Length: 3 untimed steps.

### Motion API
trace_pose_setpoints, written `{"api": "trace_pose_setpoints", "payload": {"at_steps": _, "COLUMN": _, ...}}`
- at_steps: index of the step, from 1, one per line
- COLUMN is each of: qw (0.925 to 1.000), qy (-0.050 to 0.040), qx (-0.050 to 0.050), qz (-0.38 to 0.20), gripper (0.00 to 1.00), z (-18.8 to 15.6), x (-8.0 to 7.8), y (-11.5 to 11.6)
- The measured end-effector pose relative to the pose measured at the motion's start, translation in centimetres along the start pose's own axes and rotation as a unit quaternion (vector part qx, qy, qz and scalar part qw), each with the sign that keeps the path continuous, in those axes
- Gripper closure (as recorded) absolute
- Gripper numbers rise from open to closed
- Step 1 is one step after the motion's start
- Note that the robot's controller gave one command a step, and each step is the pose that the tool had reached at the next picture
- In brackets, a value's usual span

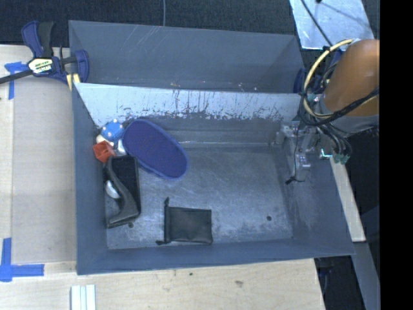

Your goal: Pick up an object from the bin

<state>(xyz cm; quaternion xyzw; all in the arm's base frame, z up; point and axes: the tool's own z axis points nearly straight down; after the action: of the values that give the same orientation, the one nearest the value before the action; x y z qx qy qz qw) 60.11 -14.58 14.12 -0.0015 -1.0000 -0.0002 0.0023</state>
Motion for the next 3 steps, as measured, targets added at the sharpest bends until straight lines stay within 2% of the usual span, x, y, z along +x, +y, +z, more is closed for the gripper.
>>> {"api": "trace_pose_setpoints", "payload": {"at_steps": 1, "qw": 0.9891, "qy": -0.0067, "qx": 0.002, "qz": -0.147, "gripper": 0.0, "z": -5.7, "x": 0.6, "y": 2.2}}
{"api": "trace_pose_setpoints", "payload": {"at_steps": 2, "qw": 0.9893, "qy": -0.0014, "qx": 0.0, "qz": -0.146, "gripper": 0.0, "z": -0.3, "x": 0.7, "y": 9.4}}
{"api": "trace_pose_setpoints", "payload": {"at_steps": 3, "qw": 0.9877, "qy": 0.0017, "qx": -0.002, "qz": -0.157, "gripper": 0.0, "z": 4.1, "x": 8.8, "y": 16.8}}
